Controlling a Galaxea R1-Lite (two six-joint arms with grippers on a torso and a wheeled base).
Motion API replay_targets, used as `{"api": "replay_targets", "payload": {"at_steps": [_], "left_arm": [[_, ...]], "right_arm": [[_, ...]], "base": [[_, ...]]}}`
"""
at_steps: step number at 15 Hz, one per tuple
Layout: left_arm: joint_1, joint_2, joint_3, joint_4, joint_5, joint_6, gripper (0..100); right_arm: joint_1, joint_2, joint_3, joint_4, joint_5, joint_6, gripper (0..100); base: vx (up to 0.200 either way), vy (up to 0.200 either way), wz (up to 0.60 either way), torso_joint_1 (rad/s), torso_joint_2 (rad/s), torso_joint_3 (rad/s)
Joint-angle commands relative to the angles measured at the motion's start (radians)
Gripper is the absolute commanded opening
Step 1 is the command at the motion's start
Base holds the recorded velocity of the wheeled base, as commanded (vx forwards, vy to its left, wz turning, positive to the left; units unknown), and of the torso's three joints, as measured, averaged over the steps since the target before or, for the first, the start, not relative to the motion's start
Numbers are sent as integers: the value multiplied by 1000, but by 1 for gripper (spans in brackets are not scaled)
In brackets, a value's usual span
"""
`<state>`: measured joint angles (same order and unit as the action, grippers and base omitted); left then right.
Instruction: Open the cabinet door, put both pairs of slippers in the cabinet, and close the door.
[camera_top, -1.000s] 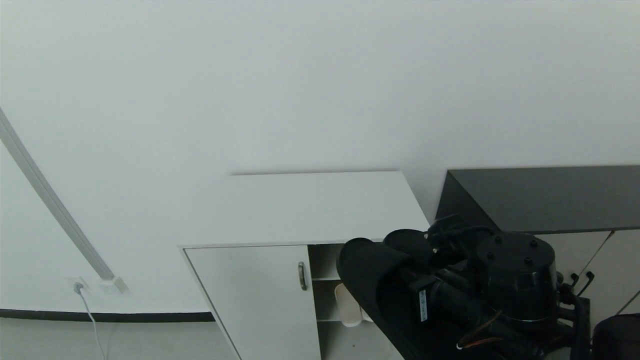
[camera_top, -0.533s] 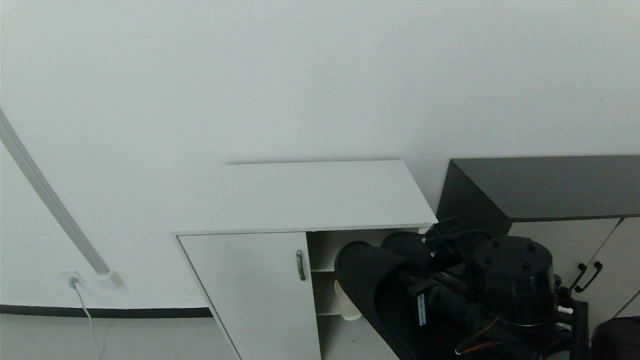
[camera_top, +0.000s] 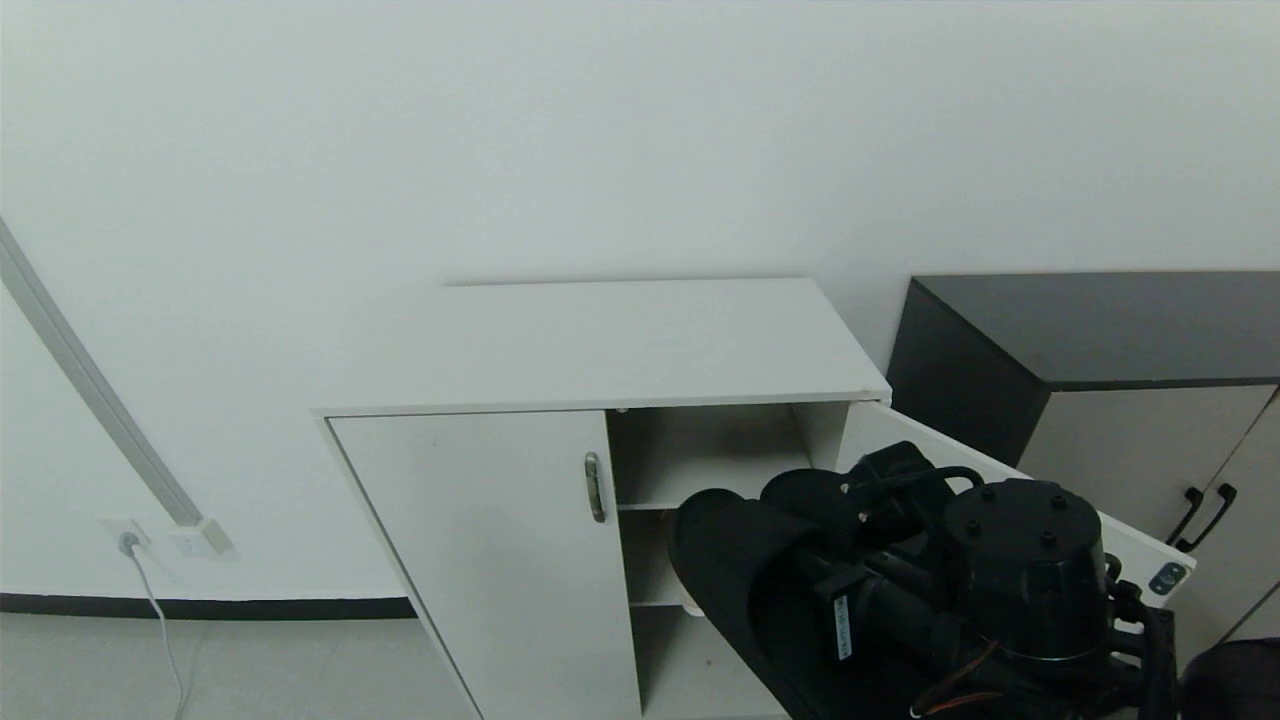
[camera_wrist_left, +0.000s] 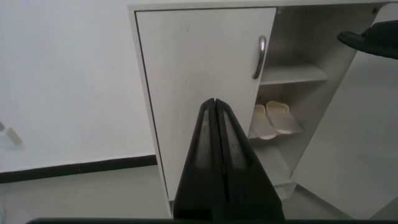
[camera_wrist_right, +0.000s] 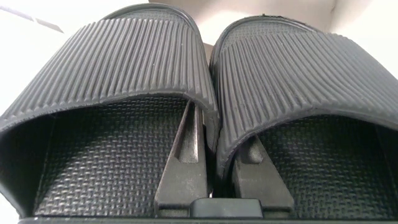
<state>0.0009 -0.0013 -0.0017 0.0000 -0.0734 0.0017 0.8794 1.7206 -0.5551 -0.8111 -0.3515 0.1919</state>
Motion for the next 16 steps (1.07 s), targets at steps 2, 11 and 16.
{"api": "replay_targets", "payload": {"at_steps": [2,11,16], "left_arm": [[1,1,0,0,0,0,0],[1,1,0,0,1,-5,0],[1,1,0,0,6,-5,0]], "right_arm": [[3,2,0,0,0,0,0],[4,8,1,0,0,0,0],[4,16,3,0,0,0,0]], "base": [[0,0,0,-207,532,325],[0,0,0,-175,495,319],[0,0,0,-118,463,345]]}}
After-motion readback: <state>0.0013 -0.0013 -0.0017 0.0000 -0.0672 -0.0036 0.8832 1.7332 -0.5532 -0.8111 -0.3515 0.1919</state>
